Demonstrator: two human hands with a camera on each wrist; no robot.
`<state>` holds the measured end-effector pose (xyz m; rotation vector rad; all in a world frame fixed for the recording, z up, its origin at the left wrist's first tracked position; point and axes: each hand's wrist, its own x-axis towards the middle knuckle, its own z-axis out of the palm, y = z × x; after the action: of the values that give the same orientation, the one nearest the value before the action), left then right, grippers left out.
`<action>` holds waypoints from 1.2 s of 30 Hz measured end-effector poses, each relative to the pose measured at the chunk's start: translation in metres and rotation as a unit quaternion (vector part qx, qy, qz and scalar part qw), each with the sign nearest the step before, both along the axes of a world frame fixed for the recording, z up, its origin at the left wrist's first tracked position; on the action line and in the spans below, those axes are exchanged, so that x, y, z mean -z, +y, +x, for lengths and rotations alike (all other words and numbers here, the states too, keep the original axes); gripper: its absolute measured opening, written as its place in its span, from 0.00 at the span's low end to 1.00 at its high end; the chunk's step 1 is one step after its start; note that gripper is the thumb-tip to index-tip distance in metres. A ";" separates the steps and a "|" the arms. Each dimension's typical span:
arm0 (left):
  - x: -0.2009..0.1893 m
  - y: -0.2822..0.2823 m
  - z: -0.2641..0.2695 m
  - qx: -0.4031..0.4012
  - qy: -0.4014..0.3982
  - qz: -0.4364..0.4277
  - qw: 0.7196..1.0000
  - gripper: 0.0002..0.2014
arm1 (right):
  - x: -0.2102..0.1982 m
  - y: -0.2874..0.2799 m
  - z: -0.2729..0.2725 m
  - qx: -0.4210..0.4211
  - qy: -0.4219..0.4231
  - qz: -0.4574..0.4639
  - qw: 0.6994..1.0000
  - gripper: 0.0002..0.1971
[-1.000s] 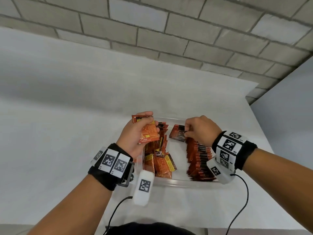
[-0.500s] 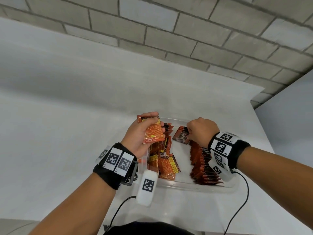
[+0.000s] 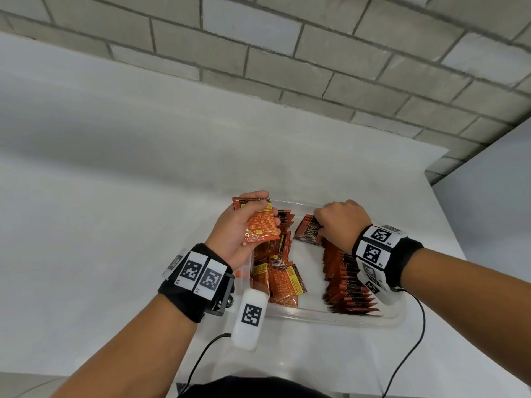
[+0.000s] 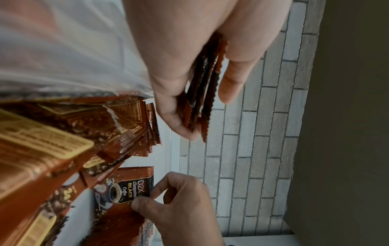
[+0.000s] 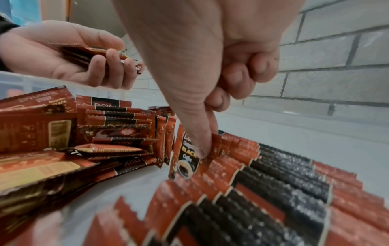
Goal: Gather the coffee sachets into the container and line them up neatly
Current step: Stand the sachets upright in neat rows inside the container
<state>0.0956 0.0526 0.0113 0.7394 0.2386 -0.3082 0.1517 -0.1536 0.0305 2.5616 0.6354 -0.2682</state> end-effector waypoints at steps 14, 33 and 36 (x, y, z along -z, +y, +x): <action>0.001 0.000 0.000 -0.001 -0.001 0.004 1.000 0.09 | -0.001 -0.002 -0.001 0.005 -0.004 0.007 1.000 0.06; -0.001 0.002 -0.002 0.002 0.011 -0.028 1.000 0.12 | -0.024 -0.008 -0.006 0.094 0.004 0.099 0.991 0.14; -0.003 0.002 -0.004 0.010 0.007 -0.001 1.000 0.14 | -0.035 -0.014 -0.014 0.143 0.008 0.185 0.972 0.15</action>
<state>0.0915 0.0548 0.0139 0.7386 0.2448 -0.3337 0.1375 -0.1678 0.0654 3.0161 0.3422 -0.2878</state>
